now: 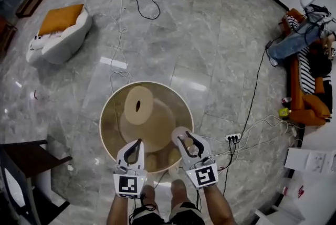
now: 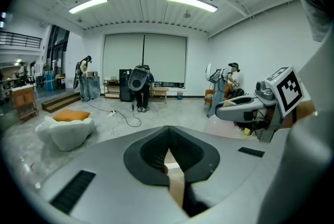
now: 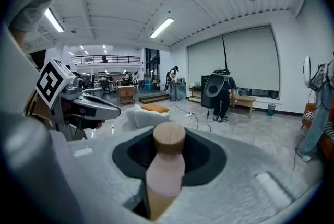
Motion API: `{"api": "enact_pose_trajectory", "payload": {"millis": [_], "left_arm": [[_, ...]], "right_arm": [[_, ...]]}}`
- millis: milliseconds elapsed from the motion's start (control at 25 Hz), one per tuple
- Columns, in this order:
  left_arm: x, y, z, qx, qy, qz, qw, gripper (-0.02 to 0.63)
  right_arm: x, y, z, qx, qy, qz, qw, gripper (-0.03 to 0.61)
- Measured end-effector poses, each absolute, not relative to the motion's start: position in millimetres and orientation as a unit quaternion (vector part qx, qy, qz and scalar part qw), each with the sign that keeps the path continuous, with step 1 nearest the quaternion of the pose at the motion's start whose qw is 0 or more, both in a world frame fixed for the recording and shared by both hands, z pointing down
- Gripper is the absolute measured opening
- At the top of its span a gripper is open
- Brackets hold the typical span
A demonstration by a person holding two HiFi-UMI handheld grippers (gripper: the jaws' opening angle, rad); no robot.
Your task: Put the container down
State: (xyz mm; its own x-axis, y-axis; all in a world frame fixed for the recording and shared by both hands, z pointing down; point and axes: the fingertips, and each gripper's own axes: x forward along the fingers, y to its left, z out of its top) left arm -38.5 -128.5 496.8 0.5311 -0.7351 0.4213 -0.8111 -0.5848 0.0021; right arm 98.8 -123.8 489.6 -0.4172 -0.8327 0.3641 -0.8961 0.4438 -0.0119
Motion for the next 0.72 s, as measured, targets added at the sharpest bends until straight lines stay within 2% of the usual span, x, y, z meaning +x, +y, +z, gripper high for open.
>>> {"api": "enact_pose_trajectory", "payload": {"millis": [120,320,720], "left_arm": [[-41,-132,527,0.859,-0.458,0.197,0.114,0.014],[-38,-133,578,0.833,-0.486,0.194,0.178,0.014],[-43,-137,665,0.824,-0.491,0.204,0.197,0.014]], "right_arm": [[98,-132,519,0.505,-0.841,0.11,0.158,0.123],[98,-139,570,0.486,-0.85,0.119,0.166,0.123],[94,-144,666,0.468,-0.852,0.139,0.187,0.123]]}}
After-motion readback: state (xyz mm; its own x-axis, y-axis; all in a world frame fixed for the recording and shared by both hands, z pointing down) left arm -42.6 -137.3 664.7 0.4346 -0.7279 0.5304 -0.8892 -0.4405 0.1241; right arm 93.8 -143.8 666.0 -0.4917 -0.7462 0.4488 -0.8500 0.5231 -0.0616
